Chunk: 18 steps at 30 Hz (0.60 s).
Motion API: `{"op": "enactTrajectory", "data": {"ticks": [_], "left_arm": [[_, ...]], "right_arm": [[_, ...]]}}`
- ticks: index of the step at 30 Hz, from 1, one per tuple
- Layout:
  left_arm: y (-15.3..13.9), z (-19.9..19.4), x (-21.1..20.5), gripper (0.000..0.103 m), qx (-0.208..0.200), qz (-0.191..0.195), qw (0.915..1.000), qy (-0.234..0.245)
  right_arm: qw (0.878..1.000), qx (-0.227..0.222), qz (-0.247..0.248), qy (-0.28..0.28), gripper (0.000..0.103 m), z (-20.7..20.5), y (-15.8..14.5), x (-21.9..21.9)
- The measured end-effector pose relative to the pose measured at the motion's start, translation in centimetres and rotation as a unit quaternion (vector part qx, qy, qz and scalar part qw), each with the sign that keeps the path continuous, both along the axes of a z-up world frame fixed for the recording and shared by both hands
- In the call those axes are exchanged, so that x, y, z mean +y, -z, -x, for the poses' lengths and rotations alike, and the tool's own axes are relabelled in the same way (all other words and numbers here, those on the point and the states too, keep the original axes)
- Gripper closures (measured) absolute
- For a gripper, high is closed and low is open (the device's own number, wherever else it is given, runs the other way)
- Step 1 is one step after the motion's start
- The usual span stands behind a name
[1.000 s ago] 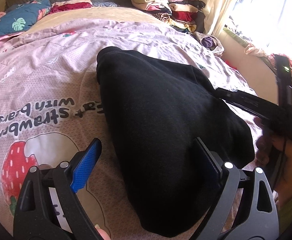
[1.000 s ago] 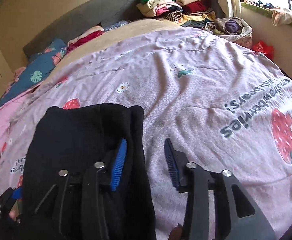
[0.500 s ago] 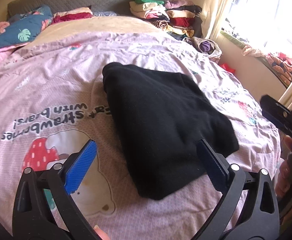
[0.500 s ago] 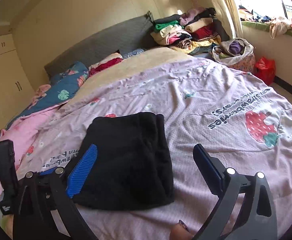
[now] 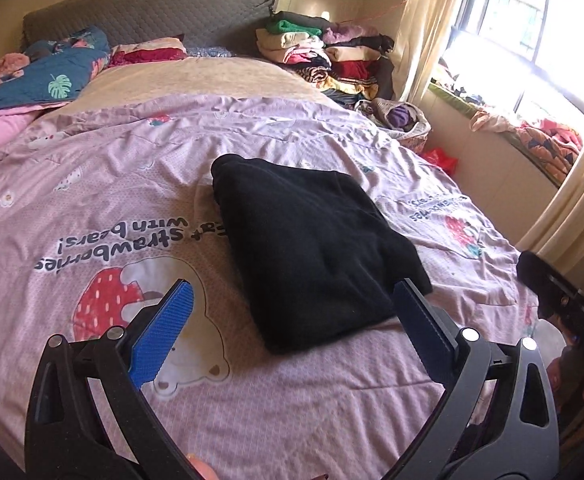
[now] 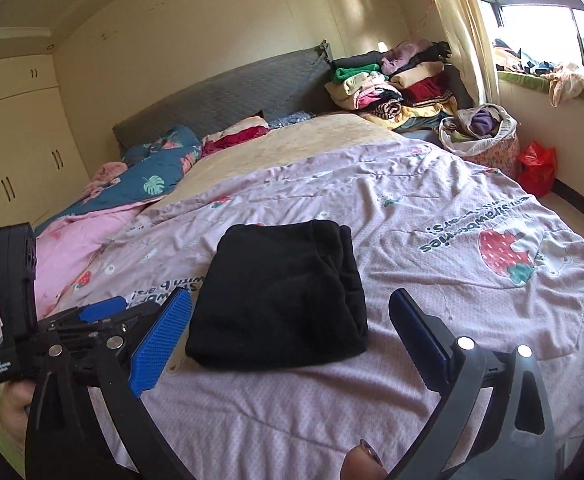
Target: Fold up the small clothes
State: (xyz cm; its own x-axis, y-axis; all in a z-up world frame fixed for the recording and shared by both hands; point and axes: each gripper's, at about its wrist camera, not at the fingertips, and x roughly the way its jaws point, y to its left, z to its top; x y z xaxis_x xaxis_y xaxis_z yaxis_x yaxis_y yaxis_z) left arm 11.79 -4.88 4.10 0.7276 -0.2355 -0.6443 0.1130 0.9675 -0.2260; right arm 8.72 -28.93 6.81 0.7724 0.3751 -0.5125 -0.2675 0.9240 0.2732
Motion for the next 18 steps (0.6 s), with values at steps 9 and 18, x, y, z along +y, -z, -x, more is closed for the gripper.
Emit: {"op": "enactTrajectory", "data": {"ticks": [9, 18], "left_arm": [[-0.3, 2.6, 0.1, 0.009, -0.007, 0.006, 0.9999, 0.007], [1.0, 5.3, 0.1, 0.009, -0.015, -0.005, 0.9999, 0.001]], "right_arm": [[0.999, -0.016, 0.028, -0.001, 0.004, 3.9, 0.2, 0.6], [0.999, -0.022, 0.040, -0.003, 0.004, 6.4, 1.1, 1.2]]}}
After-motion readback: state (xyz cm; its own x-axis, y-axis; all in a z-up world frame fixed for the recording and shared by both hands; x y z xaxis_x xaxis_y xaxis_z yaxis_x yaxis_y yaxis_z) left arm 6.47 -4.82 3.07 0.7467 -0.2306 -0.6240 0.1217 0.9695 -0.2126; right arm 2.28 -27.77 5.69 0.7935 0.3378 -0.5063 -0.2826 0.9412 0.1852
